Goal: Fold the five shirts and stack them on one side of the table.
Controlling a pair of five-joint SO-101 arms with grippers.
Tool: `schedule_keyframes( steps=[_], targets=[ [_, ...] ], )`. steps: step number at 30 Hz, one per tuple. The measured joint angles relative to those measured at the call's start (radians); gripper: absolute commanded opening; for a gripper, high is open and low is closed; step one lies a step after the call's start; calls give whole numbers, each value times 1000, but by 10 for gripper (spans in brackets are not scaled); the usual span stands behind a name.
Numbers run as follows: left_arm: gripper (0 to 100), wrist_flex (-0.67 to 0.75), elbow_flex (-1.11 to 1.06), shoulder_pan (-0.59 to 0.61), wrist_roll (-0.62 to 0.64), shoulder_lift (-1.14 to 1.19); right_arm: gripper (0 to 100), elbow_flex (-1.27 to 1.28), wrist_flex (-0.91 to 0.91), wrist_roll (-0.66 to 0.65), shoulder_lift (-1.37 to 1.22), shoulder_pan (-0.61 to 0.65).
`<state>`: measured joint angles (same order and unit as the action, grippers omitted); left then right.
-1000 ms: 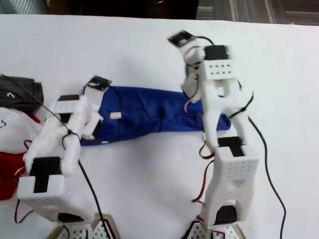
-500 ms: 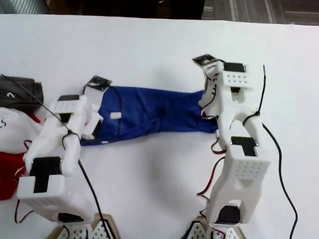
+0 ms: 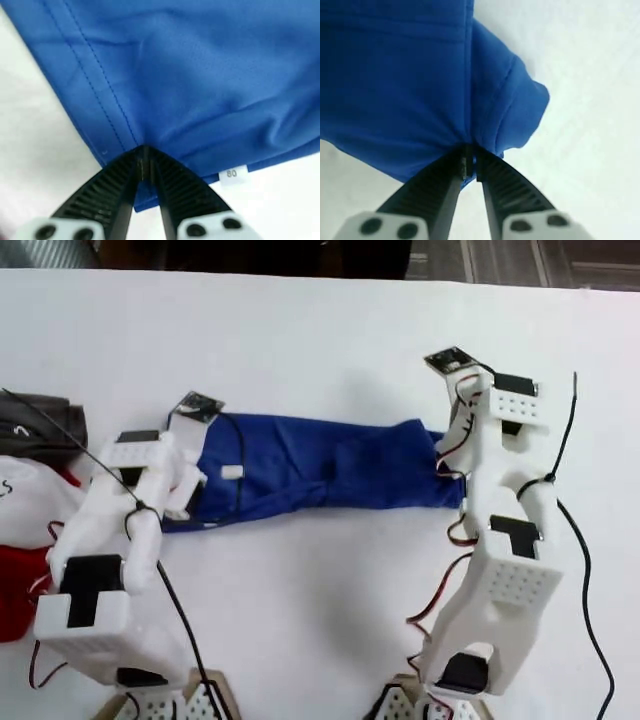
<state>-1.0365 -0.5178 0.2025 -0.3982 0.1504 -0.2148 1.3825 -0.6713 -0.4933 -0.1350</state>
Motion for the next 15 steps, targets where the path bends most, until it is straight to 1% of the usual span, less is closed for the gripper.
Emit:
schedule_keyframes(
  steps=[4, 6, 8, 12, 15],
  targets=[
    [27, 0, 0, 0, 0, 0, 19, 0, 57, 0, 97, 20],
    [27, 0, 0, 0, 0, 0, 19, 0, 89, 3, 163, 63],
    [27, 0, 0, 0, 0, 0, 19, -2, 117, 34, 221, 117],
    [27, 0, 0, 0, 0, 0, 19, 54, 123, 64, 264, 213],
    [27, 0, 0, 0, 0, 0, 19, 157, 84, 68, 264, 236]
  ],
)
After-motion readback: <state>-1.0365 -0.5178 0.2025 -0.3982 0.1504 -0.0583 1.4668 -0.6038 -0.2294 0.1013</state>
